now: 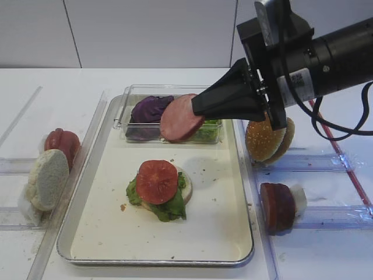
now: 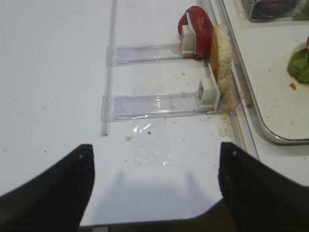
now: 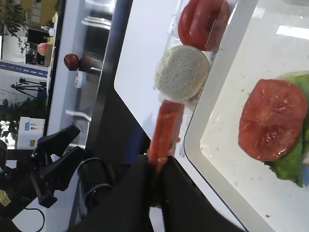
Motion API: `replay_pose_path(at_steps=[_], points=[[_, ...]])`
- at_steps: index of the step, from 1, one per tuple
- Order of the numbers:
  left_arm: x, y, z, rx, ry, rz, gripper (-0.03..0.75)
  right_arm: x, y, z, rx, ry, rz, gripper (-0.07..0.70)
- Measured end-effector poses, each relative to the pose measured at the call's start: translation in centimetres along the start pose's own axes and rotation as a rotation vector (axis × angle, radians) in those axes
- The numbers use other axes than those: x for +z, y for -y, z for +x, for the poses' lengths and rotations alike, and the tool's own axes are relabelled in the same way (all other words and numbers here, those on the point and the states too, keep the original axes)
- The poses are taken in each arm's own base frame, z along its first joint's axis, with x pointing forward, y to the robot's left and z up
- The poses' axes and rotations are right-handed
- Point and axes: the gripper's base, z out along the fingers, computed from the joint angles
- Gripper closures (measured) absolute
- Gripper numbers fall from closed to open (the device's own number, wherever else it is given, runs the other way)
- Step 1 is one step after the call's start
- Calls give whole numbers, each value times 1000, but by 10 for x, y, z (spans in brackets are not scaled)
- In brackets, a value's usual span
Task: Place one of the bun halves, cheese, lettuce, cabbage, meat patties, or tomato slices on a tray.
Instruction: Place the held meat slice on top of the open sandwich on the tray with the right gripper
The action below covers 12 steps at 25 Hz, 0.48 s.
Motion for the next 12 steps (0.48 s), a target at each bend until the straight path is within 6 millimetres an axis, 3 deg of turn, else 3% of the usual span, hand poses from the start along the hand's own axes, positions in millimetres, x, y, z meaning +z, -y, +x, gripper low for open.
replay_pose_path(at_steps=[12], points=[[0, 0, 0, 0, 0, 0, 223, 4, 8, 7, 33, 56, -49, 553]])
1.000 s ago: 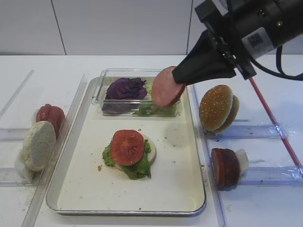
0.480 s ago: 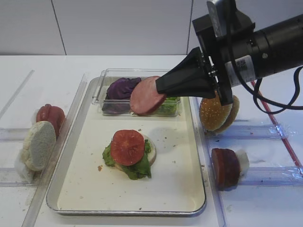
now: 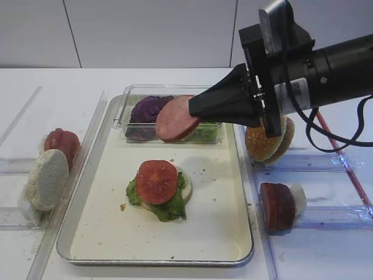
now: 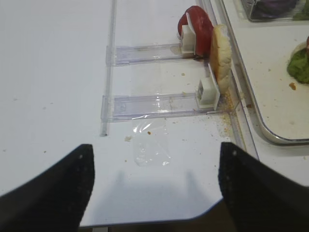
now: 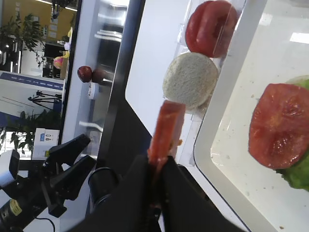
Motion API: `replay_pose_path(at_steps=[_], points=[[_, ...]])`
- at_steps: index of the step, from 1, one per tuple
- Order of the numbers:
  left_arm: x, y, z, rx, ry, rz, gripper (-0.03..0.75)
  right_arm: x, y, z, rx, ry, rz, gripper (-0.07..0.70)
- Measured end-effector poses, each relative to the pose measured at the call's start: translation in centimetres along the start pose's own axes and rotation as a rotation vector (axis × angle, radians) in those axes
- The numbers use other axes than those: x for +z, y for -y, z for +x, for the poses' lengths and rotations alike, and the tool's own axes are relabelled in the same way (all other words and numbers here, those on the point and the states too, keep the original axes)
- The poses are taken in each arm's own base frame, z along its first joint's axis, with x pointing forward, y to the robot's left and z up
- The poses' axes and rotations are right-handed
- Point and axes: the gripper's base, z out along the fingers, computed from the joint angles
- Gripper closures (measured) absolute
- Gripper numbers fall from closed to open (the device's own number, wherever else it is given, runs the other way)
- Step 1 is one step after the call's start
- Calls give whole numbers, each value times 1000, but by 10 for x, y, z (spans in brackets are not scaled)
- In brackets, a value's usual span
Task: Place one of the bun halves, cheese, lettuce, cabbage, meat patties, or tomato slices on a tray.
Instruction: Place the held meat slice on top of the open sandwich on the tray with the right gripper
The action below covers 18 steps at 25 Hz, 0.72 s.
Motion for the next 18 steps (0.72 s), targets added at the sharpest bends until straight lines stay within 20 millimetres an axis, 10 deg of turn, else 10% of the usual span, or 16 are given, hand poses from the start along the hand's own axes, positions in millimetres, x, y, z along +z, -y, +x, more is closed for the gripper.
replay_pose_path(at_steps=[18], points=[[0, 0, 0, 0, 0, 0, 223, 40, 41, 0, 96, -37, -27, 553]])
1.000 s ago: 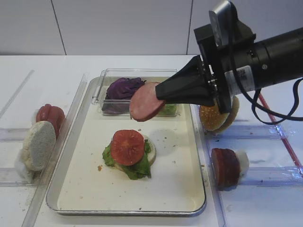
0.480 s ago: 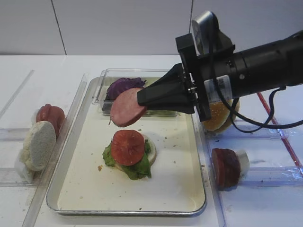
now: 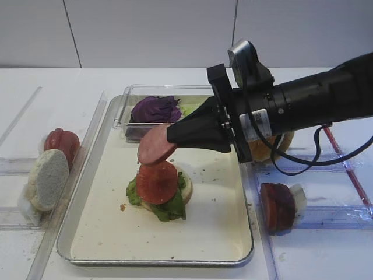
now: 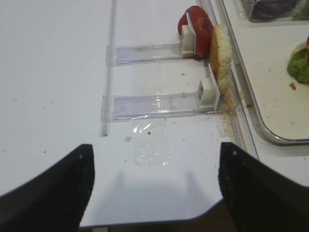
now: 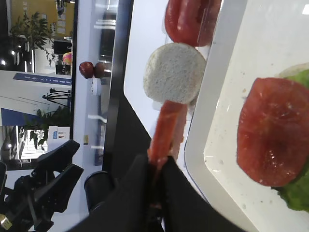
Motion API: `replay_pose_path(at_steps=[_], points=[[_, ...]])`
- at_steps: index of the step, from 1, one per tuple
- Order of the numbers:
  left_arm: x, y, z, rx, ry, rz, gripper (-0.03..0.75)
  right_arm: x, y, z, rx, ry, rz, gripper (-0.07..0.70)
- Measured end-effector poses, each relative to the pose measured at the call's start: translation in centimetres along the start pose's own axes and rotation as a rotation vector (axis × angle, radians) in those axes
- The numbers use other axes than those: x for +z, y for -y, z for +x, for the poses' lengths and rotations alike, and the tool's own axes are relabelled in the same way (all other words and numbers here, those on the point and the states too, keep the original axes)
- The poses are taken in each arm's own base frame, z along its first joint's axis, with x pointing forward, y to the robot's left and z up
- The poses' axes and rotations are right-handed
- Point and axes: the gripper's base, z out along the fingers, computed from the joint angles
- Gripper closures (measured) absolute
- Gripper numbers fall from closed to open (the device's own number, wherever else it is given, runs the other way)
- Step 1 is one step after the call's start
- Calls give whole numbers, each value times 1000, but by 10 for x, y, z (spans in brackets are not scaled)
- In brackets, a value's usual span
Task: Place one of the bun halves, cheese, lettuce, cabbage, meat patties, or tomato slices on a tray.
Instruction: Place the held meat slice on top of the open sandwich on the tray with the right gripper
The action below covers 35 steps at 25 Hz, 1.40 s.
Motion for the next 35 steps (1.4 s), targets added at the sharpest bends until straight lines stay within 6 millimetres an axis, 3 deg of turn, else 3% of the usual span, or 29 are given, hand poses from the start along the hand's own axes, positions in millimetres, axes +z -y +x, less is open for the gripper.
replay_pose_path(at_steps=[11, 35], points=[[0, 0, 0, 1, 0, -2, 223, 21, 24, 1, 24, -14, -9, 553], [0, 0, 0, -1, 0, -2, 223, 28, 46, 1, 20, -20, 16, 553]])
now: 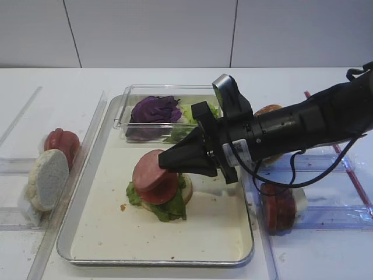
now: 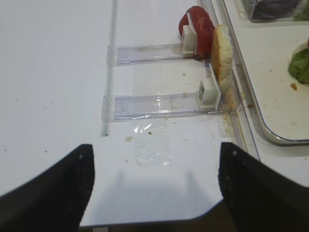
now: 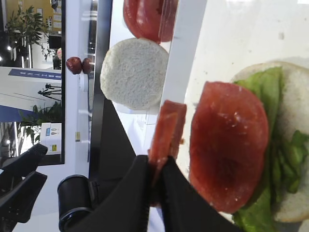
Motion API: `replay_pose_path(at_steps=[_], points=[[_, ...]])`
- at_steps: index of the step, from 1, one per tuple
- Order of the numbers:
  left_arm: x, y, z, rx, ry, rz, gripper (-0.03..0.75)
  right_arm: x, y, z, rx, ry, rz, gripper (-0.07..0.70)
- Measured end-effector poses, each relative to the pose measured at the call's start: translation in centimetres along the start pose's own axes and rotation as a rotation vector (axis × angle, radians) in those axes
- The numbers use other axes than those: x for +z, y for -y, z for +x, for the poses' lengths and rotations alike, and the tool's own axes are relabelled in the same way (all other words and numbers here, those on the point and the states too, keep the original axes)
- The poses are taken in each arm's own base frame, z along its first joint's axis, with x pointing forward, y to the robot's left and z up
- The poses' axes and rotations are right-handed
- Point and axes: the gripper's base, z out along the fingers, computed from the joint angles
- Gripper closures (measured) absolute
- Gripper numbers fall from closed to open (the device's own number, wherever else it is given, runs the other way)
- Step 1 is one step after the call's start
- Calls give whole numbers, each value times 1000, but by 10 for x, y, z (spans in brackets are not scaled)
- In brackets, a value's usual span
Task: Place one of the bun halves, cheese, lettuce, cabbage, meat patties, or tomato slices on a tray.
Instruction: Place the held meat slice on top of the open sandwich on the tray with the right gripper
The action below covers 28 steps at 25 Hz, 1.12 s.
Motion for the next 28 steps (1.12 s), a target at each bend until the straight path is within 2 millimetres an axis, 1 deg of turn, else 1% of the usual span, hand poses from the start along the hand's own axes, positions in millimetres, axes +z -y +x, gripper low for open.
replay_pose_path(at_steps=[10, 20, 24, 26, 28], points=[[0, 0, 0, 0, 0, 0, 223, 0, 5, -3, -15, 31, 59, 553], [0, 0, 0, 0, 0, 0, 223, 0, 7, -1, 75, 6, 81, 553], [0, 0, 0, -8, 0, -4, 223, 0, 7, -1, 86, 8, 82, 553], [0, 0, 0, -7, 0, -4, 223, 0, 7, -1, 87, 8, 82, 540], [0, -1, 0, -7, 0, -6, 223, 0, 7, -1, 87, 9, 84, 482]])
